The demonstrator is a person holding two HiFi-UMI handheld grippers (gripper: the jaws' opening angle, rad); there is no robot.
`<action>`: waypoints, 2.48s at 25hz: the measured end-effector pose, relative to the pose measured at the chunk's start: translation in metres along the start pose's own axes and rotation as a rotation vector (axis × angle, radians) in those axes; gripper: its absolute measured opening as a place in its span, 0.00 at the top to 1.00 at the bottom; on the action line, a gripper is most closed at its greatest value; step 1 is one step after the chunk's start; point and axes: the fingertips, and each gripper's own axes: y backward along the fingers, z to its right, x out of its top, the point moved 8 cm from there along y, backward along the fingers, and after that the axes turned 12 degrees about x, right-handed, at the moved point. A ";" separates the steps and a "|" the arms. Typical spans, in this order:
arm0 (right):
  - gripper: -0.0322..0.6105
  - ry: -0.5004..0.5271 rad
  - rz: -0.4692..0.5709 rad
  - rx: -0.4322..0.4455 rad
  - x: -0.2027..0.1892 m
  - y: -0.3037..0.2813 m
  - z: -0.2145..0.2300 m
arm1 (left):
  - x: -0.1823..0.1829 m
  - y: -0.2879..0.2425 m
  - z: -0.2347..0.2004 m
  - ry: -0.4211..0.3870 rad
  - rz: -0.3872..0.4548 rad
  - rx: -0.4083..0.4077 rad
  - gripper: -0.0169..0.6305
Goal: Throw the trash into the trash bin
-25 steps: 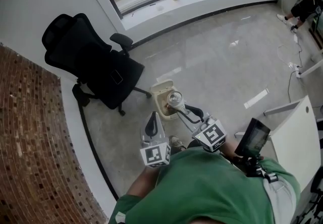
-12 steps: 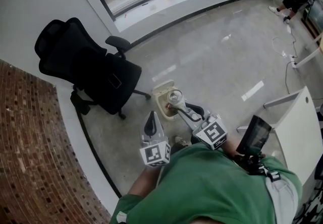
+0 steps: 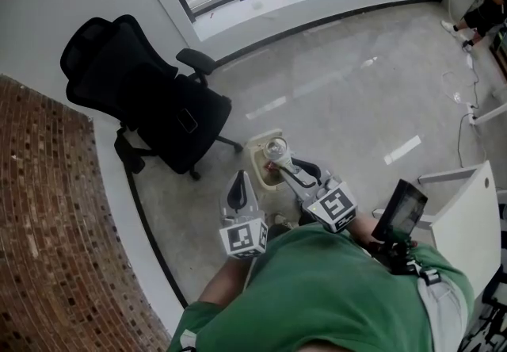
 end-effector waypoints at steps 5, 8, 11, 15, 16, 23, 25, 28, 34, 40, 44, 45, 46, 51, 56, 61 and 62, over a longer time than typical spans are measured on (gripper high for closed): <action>0.78 -0.027 -0.012 0.032 -0.008 -0.009 0.036 | 0.002 -0.026 0.010 -0.027 -0.030 0.057 0.97; 0.78 -0.040 -0.015 0.066 -0.013 -0.015 0.057 | -0.001 -0.044 0.019 -0.040 -0.047 0.078 0.97; 0.78 -0.063 -0.027 0.107 -0.020 -0.020 0.075 | -0.005 -0.058 0.028 -0.061 -0.068 0.103 0.97; 0.78 -0.079 -0.048 0.166 -0.035 -0.029 0.096 | -0.018 -0.074 0.037 -0.081 -0.093 0.141 0.97; 0.78 -0.083 -0.055 0.179 -0.039 -0.031 0.099 | -0.021 -0.077 0.039 -0.082 -0.099 0.148 0.97; 0.78 -0.111 -0.127 0.245 -0.062 -0.046 0.105 | -0.043 -0.086 0.037 -0.059 -0.170 0.167 0.96; 0.78 -0.123 -0.141 0.246 -0.068 -0.054 0.104 | -0.050 -0.091 0.033 -0.059 -0.182 0.157 0.96; 0.78 -0.126 -0.163 0.249 -0.079 -0.065 0.101 | -0.060 -0.093 0.025 -0.052 -0.205 0.143 0.96; 0.78 -0.132 -0.225 0.277 -0.115 -0.084 0.096 | -0.093 -0.097 0.010 -0.031 -0.265 0.143 0.96; 0.78 -0.158 -0.273 0.283 -0.156 -0.105 0.093 | -0.135 -0.103 0.003 -0.010 -0.323 0.119 0.96; 0.78 -0.182 -0.320 0.278 -0.189 -0.115 0.094 | -0.164 -0.110 0.003 -0.007 -0.382 0.099 0.96; 0.78 -0.176 -0.332 0.281 -0.198 -0.116 0.094 | -0.171 -0.111 0.003 -0.004 -0.397 0.093 0.96; 0.78 -0.173 -0.343 0.282 -0.207 -0.117 0.094 | -0.178 -0.112 0.003 -0.001 -0.410 0.088 0.96; 0.78 -0.188 -0.392 0.278 -0.252 -0.127 0.096 | -0.216 -0.117 0.000 0.000 -0.461 0.067 0.96; 0.78 -0.213 -0.430 0.280 -0.296 -0.138 0.096 | -0.251 -0.119 -0.007 0.003 -0.494 0.068 0.96; 0.78 -0.225 -0.472 0.281 -0.336 -0.152 0.094 | -0.279 -0.119 -0.016 0.017 -0.523 0.076 0.96; 0.78 -0.227 -0.481 0.281 -0.342 -0.154 0.093 | -0.283 -0.118 -0.019 0.023 -0.530 0.081 0.96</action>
